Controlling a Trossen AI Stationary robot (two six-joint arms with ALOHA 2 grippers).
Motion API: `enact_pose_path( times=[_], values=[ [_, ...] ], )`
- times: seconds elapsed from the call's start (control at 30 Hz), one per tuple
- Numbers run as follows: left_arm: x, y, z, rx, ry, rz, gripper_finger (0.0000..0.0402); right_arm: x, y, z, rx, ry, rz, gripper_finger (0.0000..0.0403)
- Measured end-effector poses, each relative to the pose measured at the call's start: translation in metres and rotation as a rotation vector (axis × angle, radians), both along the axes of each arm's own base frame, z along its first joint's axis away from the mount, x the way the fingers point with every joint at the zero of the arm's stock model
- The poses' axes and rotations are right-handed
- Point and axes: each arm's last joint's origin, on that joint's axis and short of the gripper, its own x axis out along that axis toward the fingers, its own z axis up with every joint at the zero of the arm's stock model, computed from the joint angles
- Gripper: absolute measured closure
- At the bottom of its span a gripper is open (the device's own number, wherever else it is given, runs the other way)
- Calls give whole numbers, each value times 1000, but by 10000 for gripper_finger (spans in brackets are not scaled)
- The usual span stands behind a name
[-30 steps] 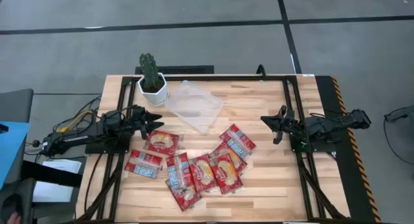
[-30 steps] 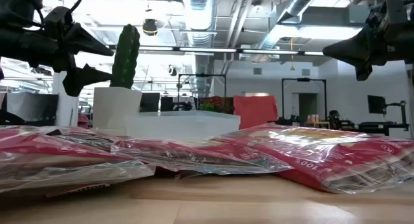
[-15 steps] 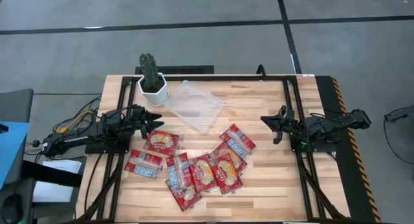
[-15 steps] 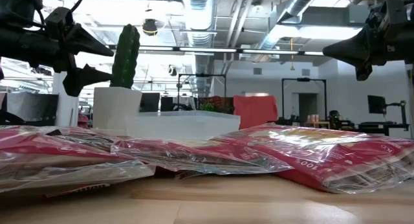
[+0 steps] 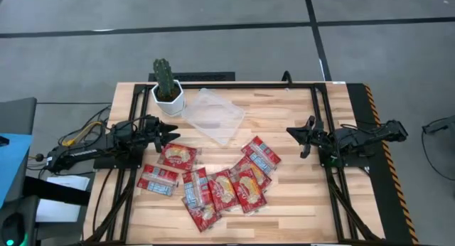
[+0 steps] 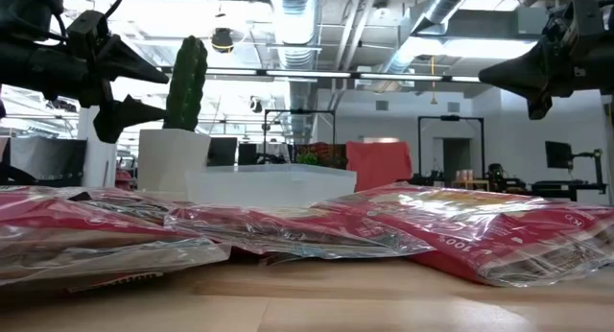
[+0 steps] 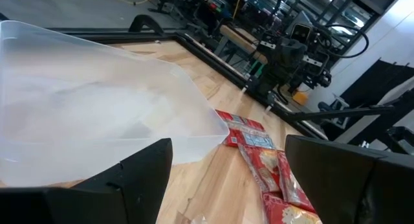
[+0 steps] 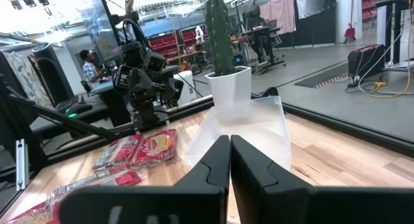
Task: Sort popcorn bags into baskets
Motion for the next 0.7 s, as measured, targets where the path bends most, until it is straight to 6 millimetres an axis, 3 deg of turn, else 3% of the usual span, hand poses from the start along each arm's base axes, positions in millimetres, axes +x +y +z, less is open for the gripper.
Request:
enact_pose_path(
  times=[0.27,0.7],
  values=[
    [0,0,0,-63,-15,-13,111,0,0,0,0,0,0,365],
    [0,0,0,-407,-116,12,111,0,0,0,0,0,0,365]
  ],
)
